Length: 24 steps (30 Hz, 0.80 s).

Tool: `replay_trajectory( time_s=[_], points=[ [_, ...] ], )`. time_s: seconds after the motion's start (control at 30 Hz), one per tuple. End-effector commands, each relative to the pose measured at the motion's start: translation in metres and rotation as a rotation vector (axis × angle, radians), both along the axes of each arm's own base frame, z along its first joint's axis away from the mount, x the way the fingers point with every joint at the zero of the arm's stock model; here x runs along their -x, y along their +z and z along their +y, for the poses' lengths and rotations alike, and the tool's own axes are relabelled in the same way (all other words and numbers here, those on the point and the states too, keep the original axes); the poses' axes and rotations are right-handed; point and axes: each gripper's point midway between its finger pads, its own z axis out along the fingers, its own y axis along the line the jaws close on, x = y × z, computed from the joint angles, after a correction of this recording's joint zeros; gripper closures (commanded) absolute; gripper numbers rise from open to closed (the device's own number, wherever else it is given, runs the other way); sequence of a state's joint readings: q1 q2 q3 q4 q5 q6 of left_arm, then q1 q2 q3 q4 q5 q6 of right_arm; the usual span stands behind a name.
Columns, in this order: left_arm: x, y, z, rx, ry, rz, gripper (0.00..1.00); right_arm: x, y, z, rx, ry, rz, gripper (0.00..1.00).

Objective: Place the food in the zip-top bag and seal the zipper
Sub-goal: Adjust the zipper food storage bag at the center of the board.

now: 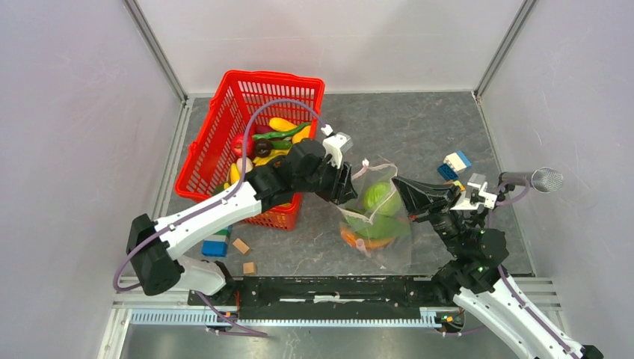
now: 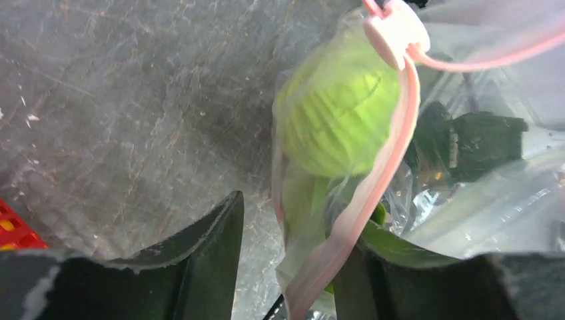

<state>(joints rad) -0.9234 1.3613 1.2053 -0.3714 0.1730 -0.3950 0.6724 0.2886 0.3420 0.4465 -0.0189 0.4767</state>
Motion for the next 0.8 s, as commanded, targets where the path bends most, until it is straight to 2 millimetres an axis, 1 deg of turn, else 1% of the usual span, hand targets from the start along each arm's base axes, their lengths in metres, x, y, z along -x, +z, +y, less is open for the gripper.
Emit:
replay_trajectory(
  time_s=[0.0,0.07,0.1,0.13,0.17,0.2,0.23,0.27,0.3,0.33,0.37,0.4,0.43,0.47,0.5,0.53,0.57,0.6,0.63,0.67,0.7,0.73,0.77],
  points=[
    [-0.005,0.017,0.003,-0.022,0.002,-0.051,0.59,0.015,0.035,-0.010,-0.059,-0.002,-0.119,1.00],
    [-0.001,0.033,0.003,0.030,0.001,-0.068,0.77,0.010,0.029,-0.009,-0.035,-0.018,-0.100,1.00],
    [0.001,0.044,0.003,0.057,-0.006,-0.079,0.84,0.005,0.022,-0.008,-0.013,-0.033,-0.076,1.00],
    [0.004,0.060,0.004,0.088,-0.013,-0.096,0.92,0.000,0.016,-0.006,0.018,-0.039,-0.051,1.00],
    [0.007,0.080,0.005,0.123,-0.027,-0.112,0.97,-0.009,0.007,-0.006,0.056,-0.072,-0.003,1.00],
    [0.012,0.097,0.006,0.155,-0.042,-0.128,0.98,-0.019,-0.006,-0.004,0.117,-0.099,0.053,1.00],
    [0.017,0.115,0.007,0.191,-0.061,-0.149,0.98,-0.026,-0.014,-0.003,0.168,-0.119,0.096,1.00],
    [0.020,0.126,0.009,0.215,-0.071,-0.162,0.98,-0.033,-0.027,-0.002,0.222,-0.136,0.151,0.99],
    [0.022,0.136,0.010,0.234,-0.074,-0.175,0.98,-0.036,-0.031,0.001,0.249,-0.134,0.174,0.98],
    [0.021,0.140,0.010,0.235,-0.071,-0.183,0.98,-0.036,-0.032,0.005,0.265,-0.119,0.178,0.98],
    [0.015,0.135,0.010,0.210,-0.049,-0.189,0.98,-0.035,-0.031,0.009,0.259,-0.096,0.162,0.98],
    [0.005,0.122,0.011,0.163,-0.015,-0.189,0.98,-0.032,-0.024,0.012,0.230,-0.076,0.135,0.98],
    [-0.006,0.105,0.010,0.100,0.026,-0.179,0.98,-0.028,-0.020,0.013,0.194,-0.060,0.108,0.99],
    [-0.011,0.089,0.009,0.039,0.035,-0.150,0.98,-0.017,-0.001,0.012,0.125,-0.026,0.031,0.99],
    [-0.015,0.076,0.007,-0.010,0.038,-0.118,0.98,-0.002,0.014,0.014,0.062,0.030,-0.058,0.99],
    [-0.020,0.066,0.005,-0.042,0.060,-0.100,0.98,0.017,0.037,0.008,-0.018,0.066,-0.177,0.99],
    [-0.025,0.058,0.006,-0.064,0.090,-0.093,0.98,0.035,0.053,0.004,-0.055,0.100,-0.272,0.98],
    [-0.030,0.051,0.009,-0.087,0.115,-0.094,0.98,0.045,0.064,0.002,-0.062,0.113,-0.333,0.98],
    [-0.036,0.045,0.013,-0.114,0.150,-0.102,0.96,0.040,0.061,0.005,-0.009,0.094,-0.321,0.97],
    [-0.040,0.040,0.017,-0.137,0.173,-0.111,0.93,0.026,0.059,0.005,0.047,0.042,-0.263,0.97],
    [-0.042,0.037,0.019,-0.154,0.183,-0.117,0.92,0.001,0.035,0.007,0.144,-0.022,-0.131,0.97],
    [-0.042,0.035,0.020,-0.167,0.180,-0.117,0.92,-0.023,0.016,0.000,0.206,-0.118,0.007,1.00],
    [-0.040,0.037,0.017,-0.159,0.161,-0.111,0.93,-0.043,-0.014,-0.007,0.289,-0.198,0.155,1.00]
  ],
)
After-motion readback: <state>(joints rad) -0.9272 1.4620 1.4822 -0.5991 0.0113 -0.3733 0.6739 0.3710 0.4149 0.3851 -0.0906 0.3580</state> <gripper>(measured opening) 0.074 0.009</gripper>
